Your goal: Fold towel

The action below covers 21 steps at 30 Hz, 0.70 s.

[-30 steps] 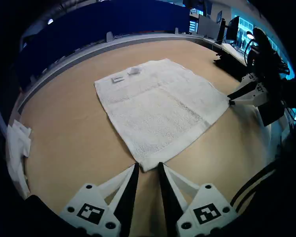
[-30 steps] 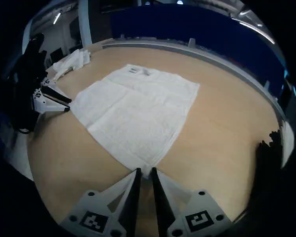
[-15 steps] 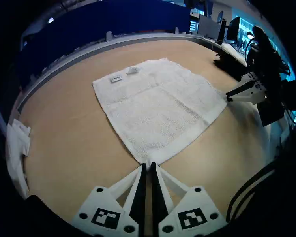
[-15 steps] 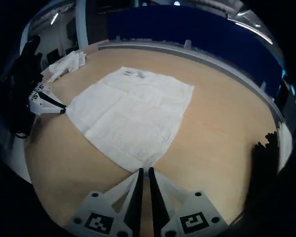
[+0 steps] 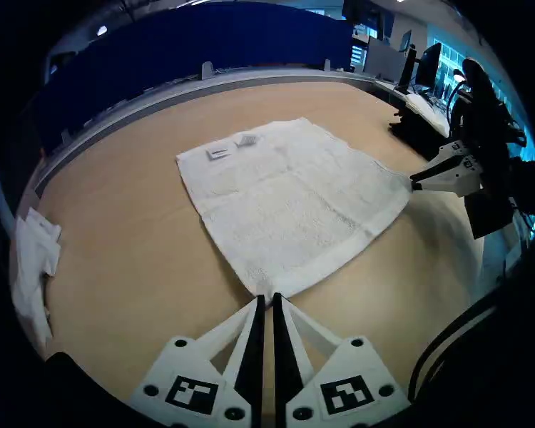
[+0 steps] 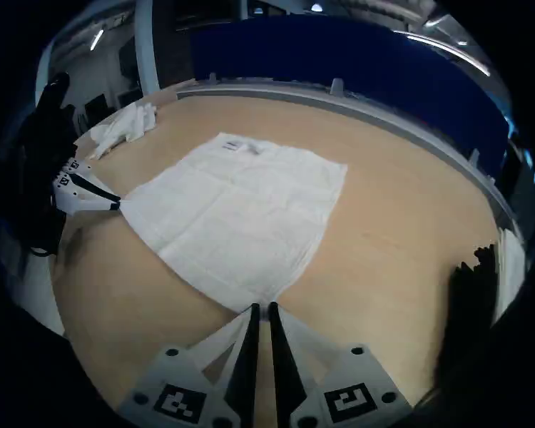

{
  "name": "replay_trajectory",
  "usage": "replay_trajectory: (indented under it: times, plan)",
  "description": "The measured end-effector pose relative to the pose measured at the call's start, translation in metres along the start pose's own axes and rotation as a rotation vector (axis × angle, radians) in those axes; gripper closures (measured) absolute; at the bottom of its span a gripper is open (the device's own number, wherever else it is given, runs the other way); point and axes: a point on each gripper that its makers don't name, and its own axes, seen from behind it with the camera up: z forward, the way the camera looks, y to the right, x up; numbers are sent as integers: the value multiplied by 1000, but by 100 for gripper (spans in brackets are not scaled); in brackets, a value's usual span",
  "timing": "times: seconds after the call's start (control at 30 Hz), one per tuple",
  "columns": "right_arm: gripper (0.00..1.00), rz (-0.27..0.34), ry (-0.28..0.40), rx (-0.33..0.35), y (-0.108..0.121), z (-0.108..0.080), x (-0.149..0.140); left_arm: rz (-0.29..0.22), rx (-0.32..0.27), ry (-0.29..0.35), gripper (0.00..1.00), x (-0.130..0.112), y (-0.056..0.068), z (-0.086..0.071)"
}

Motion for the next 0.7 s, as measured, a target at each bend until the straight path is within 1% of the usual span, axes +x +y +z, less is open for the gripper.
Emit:
replay_trajectory:
  times: [0.17, 0.4, 0.7]
  plan:
    - [90, 9, 25, 4, -1, -12, 15, -11, 2, 23, 92, 14, -2, -15]
    - [90, 26, 72, 16, -6, -35, 42, -29, 6, 54, 92, 37, -3, -40]
    - [90, 35, 109, 17, -10, -71, 66, -75, -5, 79, 92, 59, 3, -74]
